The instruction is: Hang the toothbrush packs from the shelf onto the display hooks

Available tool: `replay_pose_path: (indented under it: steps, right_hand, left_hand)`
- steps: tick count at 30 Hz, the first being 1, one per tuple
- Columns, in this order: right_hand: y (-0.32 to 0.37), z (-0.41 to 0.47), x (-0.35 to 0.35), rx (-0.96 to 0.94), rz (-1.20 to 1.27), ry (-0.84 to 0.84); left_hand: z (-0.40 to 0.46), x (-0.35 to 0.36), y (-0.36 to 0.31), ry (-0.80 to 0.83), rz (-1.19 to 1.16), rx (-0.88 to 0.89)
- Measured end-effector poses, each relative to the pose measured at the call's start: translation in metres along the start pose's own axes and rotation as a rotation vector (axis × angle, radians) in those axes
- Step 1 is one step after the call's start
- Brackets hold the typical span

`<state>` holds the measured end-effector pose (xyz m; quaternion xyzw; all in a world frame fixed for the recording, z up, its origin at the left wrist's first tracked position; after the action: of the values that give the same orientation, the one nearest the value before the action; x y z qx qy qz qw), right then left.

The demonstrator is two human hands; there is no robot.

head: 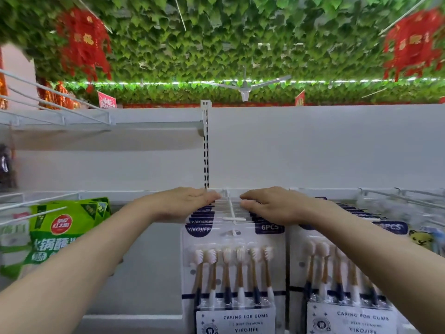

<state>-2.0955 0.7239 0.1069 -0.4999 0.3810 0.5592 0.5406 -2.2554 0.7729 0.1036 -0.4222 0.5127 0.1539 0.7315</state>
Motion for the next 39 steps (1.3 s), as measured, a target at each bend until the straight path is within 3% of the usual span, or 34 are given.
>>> replay_pose_path:
  steps: [4, 6, 11, 16, 24, 30, 39]
  right_hand:
    - [0.006, 0.014, 0.013, -0.006, 0.027, 0.102]
    - [0.007, 0.019, 0.020, -0.011, 0.015, 0.151]
    - [0.004, 0.026, 0.030, -0.012, 0.038, 0.192]
    - [0.006, 0.034, 0.026, -0.016, 0.031, 0.125]
    - [0.007, 0.036, 0.028, 0.020, 0.047, 0.175]
    - [-0.002, 0.040, 0.030, 0.110, 0.094, 0.157]
    - [0.001, 0.036, 0.032, 0.133, 0.064, 0.200]
  left_hand:
    - [0.010, 0.019, -0.004, 0.185, -0.145, 0.026]
    - [0.017, 0.027, 0.000, 0.220, -0.084, 0.042]
    - [0.029, 0.032, 0.007, 0.219, -0.040, 0.069]
    - [0.037, 0.027, 0.007, 0.167, -0.013, 0.097]
    - [0.040, 0.032, 0.008, 0.219, -0.031, 0.124]
    - [0.043, 0.027, 0.010, 0.177, -0.076, 0.161]
    - [0.051, 0.023, 0.012, 0.164, 0.045, 0.147]
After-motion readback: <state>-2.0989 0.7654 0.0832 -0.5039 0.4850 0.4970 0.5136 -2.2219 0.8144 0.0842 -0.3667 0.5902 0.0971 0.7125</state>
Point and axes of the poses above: each hand's wrist, its own z-axis towards the middle knuckle, its own x-axis out of the palm, y = z × x, the point moved 9 cm from there along z, towards the middle knuckle, and after that the axes turned 12 degrees about -z, right-handed, at the moved point
